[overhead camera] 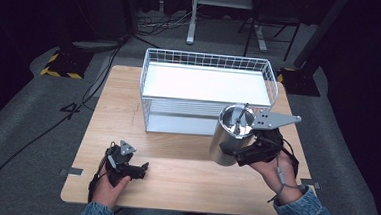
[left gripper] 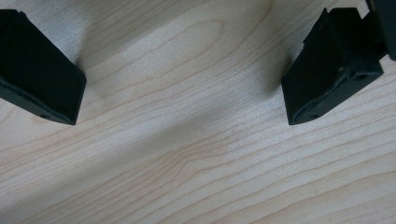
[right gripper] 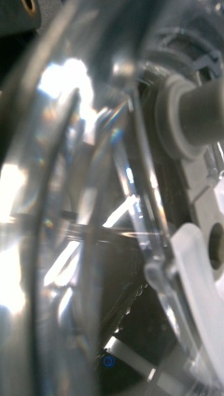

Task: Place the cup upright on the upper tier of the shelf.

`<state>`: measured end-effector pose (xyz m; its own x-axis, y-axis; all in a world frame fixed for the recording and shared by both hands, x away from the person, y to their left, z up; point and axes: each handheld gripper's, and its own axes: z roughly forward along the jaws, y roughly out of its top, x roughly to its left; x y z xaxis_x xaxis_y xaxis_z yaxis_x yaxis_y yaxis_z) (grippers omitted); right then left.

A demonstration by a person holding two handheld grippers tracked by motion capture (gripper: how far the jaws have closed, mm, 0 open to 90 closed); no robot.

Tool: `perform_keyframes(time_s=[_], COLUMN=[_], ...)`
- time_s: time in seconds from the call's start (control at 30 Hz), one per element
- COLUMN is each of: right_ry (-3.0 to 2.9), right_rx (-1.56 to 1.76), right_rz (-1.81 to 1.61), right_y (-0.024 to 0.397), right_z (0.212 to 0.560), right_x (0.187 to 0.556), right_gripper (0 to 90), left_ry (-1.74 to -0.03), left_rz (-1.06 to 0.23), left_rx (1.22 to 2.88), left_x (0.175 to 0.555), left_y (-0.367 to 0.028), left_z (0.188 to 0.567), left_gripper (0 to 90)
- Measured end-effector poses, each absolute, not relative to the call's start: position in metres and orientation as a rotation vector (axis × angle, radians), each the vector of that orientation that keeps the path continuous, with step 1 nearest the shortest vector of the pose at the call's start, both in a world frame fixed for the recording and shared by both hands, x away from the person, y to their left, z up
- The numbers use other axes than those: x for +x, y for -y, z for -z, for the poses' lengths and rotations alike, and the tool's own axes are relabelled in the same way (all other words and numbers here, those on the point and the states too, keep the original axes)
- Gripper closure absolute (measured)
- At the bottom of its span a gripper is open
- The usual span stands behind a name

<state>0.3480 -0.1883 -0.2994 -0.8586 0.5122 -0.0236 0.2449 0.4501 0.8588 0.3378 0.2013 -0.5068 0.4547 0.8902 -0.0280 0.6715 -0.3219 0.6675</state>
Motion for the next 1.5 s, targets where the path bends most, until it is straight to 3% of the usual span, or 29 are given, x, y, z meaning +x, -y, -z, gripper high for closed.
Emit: perform_keyframes(time_s=[0.9, 1.5], right_ry=[-2.29, -2.221], right_rx=[0.72, 0.831], right_rz=[-1.403, -1.387], right_y=[0.174, 0.155], right_z=[0.213, 0.209], right_x=[0.408, 0.48], right_gripper=[3.6, 3.6], left_ry=[-1.279, -1.275], left_rz=[-0.459, -0.452], left_rx=[2.105, 2.107], left_x=[0.339, 0.339], left_y=[-0.202, -0.202], left_z=[0.507, 0.507], left_gripper=[0.3, 0.3])
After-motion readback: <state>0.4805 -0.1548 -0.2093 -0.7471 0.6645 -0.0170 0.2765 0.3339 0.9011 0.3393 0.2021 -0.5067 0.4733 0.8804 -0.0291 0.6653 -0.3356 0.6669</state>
